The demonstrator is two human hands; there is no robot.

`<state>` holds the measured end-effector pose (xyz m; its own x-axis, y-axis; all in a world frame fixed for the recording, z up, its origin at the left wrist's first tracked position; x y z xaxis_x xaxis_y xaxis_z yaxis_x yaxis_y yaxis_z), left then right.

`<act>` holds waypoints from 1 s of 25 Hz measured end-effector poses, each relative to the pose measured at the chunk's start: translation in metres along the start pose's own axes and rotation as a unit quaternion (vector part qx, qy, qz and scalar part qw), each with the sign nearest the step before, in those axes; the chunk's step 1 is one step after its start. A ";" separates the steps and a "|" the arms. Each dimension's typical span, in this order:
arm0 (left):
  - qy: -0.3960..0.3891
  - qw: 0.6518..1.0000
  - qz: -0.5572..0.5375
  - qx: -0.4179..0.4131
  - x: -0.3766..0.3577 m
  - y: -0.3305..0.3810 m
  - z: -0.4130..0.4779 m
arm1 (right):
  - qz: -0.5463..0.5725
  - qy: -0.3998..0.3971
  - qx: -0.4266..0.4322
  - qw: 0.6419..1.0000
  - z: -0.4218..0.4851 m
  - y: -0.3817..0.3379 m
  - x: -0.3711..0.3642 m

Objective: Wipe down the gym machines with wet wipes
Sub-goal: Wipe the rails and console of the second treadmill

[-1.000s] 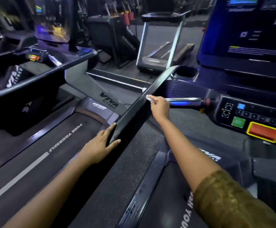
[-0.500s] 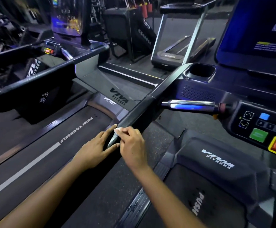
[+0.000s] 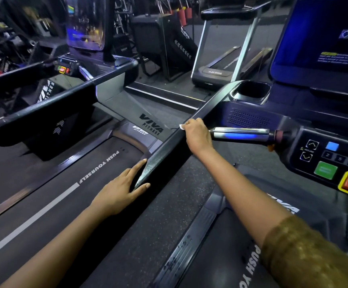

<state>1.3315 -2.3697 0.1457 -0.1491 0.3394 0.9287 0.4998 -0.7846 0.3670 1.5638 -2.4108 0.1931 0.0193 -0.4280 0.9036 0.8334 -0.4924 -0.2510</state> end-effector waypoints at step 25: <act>0.004 1.000 0.023 -0.011 -0.002 -0.002 0.001 | 0.537 0.296 -0.310 0.727 -0.118 0.046 -0.116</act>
<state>1.3320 -2.3681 0.1436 -0.1330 0.2995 0.9448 0.4866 -0.8107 0.3255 1.5345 -2.4730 0.0364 0.0803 -0.9784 -0.1907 0.1017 0.1984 -0.9748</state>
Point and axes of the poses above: each hand's wrist, its own z-axis towards the middle knuckle, its own x-axis out of the back of the hand, y = z × x, the point moved 9 cm from there along z, towards the middle knuckle, and after that the axes turned 1 degree about y, right-handed, at the moved point
